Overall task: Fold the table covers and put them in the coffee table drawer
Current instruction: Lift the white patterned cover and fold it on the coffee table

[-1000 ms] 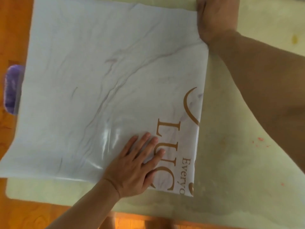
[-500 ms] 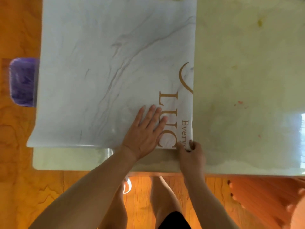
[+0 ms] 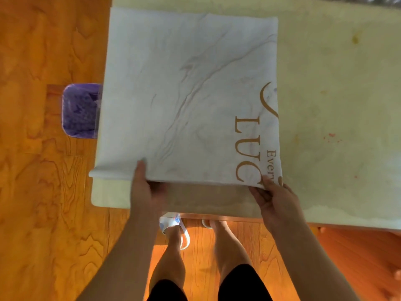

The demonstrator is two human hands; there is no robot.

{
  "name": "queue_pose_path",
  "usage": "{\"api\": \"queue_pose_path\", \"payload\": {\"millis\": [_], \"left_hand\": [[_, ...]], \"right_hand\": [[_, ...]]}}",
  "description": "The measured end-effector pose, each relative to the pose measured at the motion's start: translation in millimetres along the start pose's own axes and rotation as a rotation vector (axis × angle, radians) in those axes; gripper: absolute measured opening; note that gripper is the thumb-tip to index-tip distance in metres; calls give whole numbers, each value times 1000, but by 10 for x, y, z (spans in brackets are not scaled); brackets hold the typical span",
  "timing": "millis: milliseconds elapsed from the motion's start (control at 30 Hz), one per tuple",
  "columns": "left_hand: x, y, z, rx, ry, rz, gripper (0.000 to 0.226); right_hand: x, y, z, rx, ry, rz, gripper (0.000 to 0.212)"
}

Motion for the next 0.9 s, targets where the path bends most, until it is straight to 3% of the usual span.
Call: {"api": "queue_pose_path", "payload": {"millis": [133, 233, 467, 600, 733, 900], "left_hand": [[-28, -43, 467, -48, 215, -11, 45], [-79, -127, 648, -77, 236, -59, 52], [-548, -677, 784, -367, 201, 108, 43], [-583, -700, 975, -373, 168, 55, 47], [-263, -579, 1447, -491, 197, -32, 22], [439, -338, 1631, -731, 210, -172, 15]], "right_hand": [[109, -19, -44, -9, -62, 3, 22], [127, -69, 6, -8, -127, 33, 26], [-146, -95, 142, 150, -83, 139, 19], [59, -72, 45, 164, -156, 129, 17], [579, 73, -291, 180, -292, 87, 13], [1075, -122, -731, 158, -371, 140, 11]]}}
Point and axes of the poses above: each hand's wrist, its own x-axis away from the middle knuckle, its own y-axis out of the palm, z = x × y, the point moved 3 cm from there along -x, towards the middle knuckle, and after that the axes turned 4 degrees about y, right-handed, at the moved point
